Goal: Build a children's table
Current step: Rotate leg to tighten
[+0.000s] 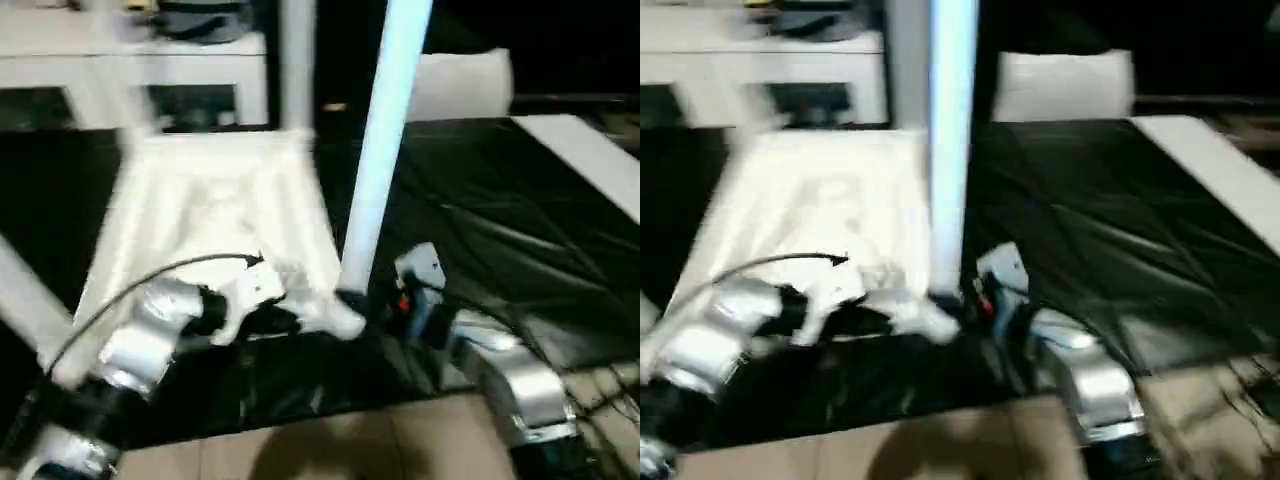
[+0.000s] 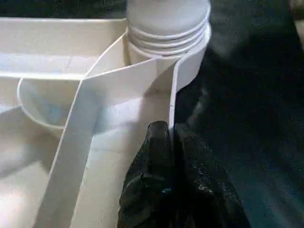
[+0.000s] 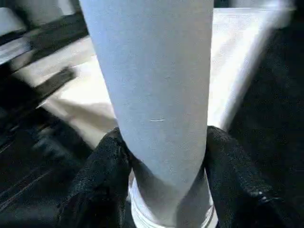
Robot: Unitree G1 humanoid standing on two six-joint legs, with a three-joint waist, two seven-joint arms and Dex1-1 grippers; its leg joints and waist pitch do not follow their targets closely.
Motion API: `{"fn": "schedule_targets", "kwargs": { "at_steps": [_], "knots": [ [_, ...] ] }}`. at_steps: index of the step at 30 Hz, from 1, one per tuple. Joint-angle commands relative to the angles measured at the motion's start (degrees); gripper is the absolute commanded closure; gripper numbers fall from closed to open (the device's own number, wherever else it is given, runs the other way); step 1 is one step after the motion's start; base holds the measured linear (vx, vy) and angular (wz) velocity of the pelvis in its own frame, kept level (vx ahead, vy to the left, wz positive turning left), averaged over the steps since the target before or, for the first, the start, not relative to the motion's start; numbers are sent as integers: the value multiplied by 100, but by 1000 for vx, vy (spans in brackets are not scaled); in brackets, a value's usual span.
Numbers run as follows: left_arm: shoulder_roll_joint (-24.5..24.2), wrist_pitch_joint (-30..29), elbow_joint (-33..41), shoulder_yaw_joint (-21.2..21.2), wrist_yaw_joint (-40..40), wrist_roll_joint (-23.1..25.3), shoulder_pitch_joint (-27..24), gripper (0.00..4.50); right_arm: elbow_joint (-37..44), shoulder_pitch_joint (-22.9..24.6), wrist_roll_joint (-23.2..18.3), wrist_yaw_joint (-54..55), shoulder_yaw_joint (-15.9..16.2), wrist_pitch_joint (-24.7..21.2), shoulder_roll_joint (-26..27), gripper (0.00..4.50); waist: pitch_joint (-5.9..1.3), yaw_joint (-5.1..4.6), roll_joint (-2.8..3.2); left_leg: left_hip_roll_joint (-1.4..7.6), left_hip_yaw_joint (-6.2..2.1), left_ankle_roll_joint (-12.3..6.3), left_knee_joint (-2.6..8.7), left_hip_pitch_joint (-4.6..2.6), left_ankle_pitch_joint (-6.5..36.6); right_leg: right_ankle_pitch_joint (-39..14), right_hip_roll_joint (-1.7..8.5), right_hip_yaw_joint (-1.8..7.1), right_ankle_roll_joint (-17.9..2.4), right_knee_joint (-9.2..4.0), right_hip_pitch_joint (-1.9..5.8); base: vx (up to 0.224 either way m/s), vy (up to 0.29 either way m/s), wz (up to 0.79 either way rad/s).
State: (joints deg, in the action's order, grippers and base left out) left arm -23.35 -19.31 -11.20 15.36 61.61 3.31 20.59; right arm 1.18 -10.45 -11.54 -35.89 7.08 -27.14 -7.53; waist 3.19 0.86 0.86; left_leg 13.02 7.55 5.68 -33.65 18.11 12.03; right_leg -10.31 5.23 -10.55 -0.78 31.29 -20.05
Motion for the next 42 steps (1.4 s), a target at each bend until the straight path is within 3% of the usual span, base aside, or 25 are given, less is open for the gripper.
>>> {"fn": "schedule_targets", "kwargs": {
  "at_steps": [1, 2, 3, 4, 5, 6, 7, 8, 9, 10, 12, 14, 15, 17, 19, 21, 26, 31, 32, 36, 38, 39, 40, 42],
  "knots": [
    [595, -204, 305, 159, -662, -22, 82, 450, -38, -39, -111, 221, 585, -386, 537, 257, -189, 150, 184, 527, -206, 115, 1104, 424, 4652, -1430, 198, 381, -217, 610, 554, -67, 16, -1],
    [995, -470, 328, 84, -1290, 117, 129, 450, -188, -147, 60, 833, 507, -509, 928, 257, -132, 126, -135, 226, 28, 113, 951, 10, 4493, -2255, 172, 728, -158, 415, 168, 0, 0, 0],
    [1216, -605, 334, 57, -1581, 190, 174, 450, -319, -242, 204, 1169, 477, -545, 1109, 257, -55, 158, -407, -473, 212, 268, -461, -640, 2464, -6270, 382, 410, 591, -1064, -793, 52, -56, 11],
    [1322, -672, 337, 45, -1721, 225, 199, 450, -390, -294, 283, 1338, 465, -562, 1194, 257, -85, 100, -344, -523, 200, 112, -726, -712, 1718, -6934, 582, 531, 519, -1091, -906, 52, -56, 11],
    [1468, -746, 328, 38, -1928, 284, 250, 450, -511, -389, 408, 1621, 434, -592, 1316, 257, -167, 118, -263, -289, -30, -121, -234, -40, 1276, -6185, 936, 612, 438, -741, 31, 117, 34, -21],
    [1555, -786, 296, 39, -2039, 316, 304, 450, -620, -468, 394, 1870, 291, -511, 1484, 257, -301, 128, -204, -127, -144, 15, 206, 179, 1341, -4584, 601, 474, 429, -392, 190, 85, 81, -40],
    [1555, -786, 296, 39, -2039, 316, 304, 450, -620, -468, 394, 1870, 291, -511, 1484, 257, -301, 128, -204, -127, -144, 15, 206, 179, 1341, -4584, 601, 474, 429, -392, 190, 85, 81, -40],
    [1569, -798, 292, 41, -2060, 321, 315, 450, -642, -485, 384, 1924, 254, -490, 1524, 257, -294, 77, -162, -74, -177, 65, 337, 182, 1548, -3378, 459, 443, 271, -312, 172, 0, 0, 0],
    [1570, -792, 256, 71, -2084, 354, 369, 450, -708, -553, 401, 2111, 140, -334, 1642, 222, -351, 92, -109, -35, -150, 36, 387, 92, 1382, -2412, 449, 531, -92, -251, 121, 0, 0, 0],
    [1467, -701, 190, 97, -1995, 376, 407, 450, -677, -566, 400, 2106, 86, -160, 1646, 187, -348, 46, -117, 1, -149, 35, 425, 174, 1064, -1574, 408, 594, -455, -151, 135, 0, 0, 0],
    [1346, -585, 131, 91, -1885, 421, 421, 450, -584, -540, 352, 2032, 12, -116, 1654, 178, -328, 37, -169, -9, -89, -1, 438, 96, 1276, -1590, 348, 647, -606, -169, 61, 0, 0, 0],
    [1205, -522, 105, 32, -1760, 450, 404, 450, -440, -481, 387, 1822, 57, 38, 1506, 165, -340, 51, -207, -53, -72, -82, 440, 150, 1295, -1932, 378, 713, -672, -194, 82, 0, 0, 0],
    [1076, -503, 83, 0, -1668, 433, 398, 450, -343, -431, 391, 1669, 80, 129, 1360, 152, -357, 76, -195, -56, -64, -114, 438, 154, 1157, -1850, 386, 719, -678, -196, 92, 0, 0, 0],
    [885, -388, 35, 0, -1523, 435, 388, 450, -227, -361, 356, 1480, 27, 278, 1190, 135, -384, 109, -204, -60, -43, -207, 422, 180, 686, -1348, 382, 736, -764, -145, 106, 0, 0, 0],
    [724, -328, 20, 2, -1428, 393, 364, 450, -178, -297, 335, 1342, -14, 405, 1004, 128, -413, 130, -217, -63, -12, -350, 377, 195, 151, -636, 369, 746, -987, -50, 109, 0, 0, 0],
    [583, -284, 3, 12, -1306, 350, 339, 450, -134, -242, 291, 1166, -58, 497, 818, 98, -378, 138, -215, -60, 12, -406, 383, 199, 243, -736, 361, 742, -1034, -72, 99, 0, 0, 0],
    [-20, 581, -186, 147, -319, 130, 257, 450, 104, -32, 55, 57, -251, 798, -21, 73, -333, 155, -237, -46, 29, -375, 416, 183, 905, -1994, 357, 726, -675, -223, 64, 0, 0, 0],
    [-387, 1536, -534, 260, 370, -2, 362, 450, 279, 99, -293, -937, -210, 833, -703, 42, -346, 199, -234, -14, 49, -385, 416, 156, 850, -1883, 354, 735, -680, -193, 38, 0, 0, 0],
    [-401, 1682, -608, 231, 477, -80, 397, 450, 314, 130, -337, -1113, -173, 831, -827, 8, -354, 249, -249, 0, 62, -417, 408, 147, 750, -1722, 359, 743, -719, -174, 39, 0, 0, 0],
    [-489, 2130, -1231, 143, 160, 103, 712, 450, 533, 348, -530, -1889, 135, 721, -1312, 3, -363, 337, -260, 12, 86, -426, 401, 141, 676, -1436, 358, 740, -839, -132, 49, 0, 0, 0],
    [-467, 1673, -1277, 9, 106, 0, 757, 450, 533, 398, -432, -1992, 303, 775, -1411, 3, -361, 360, -273, 18, 88, -365, 408, 146, 716, -1580, 379, 741, -797, -137, 55, 0, 0, 0],
    [-444, 1469, -1256, -54, 82, -67, 772, 450, 522, 405, -387, -1997, 369, 798, -1424, 3, -358, 369, -245, 15, 87, -329, 408, 145, 732, -1642, 384, 740, -794, -139, 52, 0, 0, 0],
    [-429, 1380, -1284, -101, 80, -119, 796, 450, 511, 403, -365, -2012, 414, 810, -1437, 3, -344, 368, -281, 7, 93, -260, 413, 144, 837, -1934, 386, 735, -731, -171, 45, 0, 0, 0],
    [-368, 923, -1110, -193, 121, -306, 764, 450, 490, 388, -334, -1996, 471, 814, -1409, 3, -338, 359, -290, -4, 95, -207, 414, 148, 908, -2250, 392, 735, -620, -199, 43, 0, 0, 0]
  ]
}}
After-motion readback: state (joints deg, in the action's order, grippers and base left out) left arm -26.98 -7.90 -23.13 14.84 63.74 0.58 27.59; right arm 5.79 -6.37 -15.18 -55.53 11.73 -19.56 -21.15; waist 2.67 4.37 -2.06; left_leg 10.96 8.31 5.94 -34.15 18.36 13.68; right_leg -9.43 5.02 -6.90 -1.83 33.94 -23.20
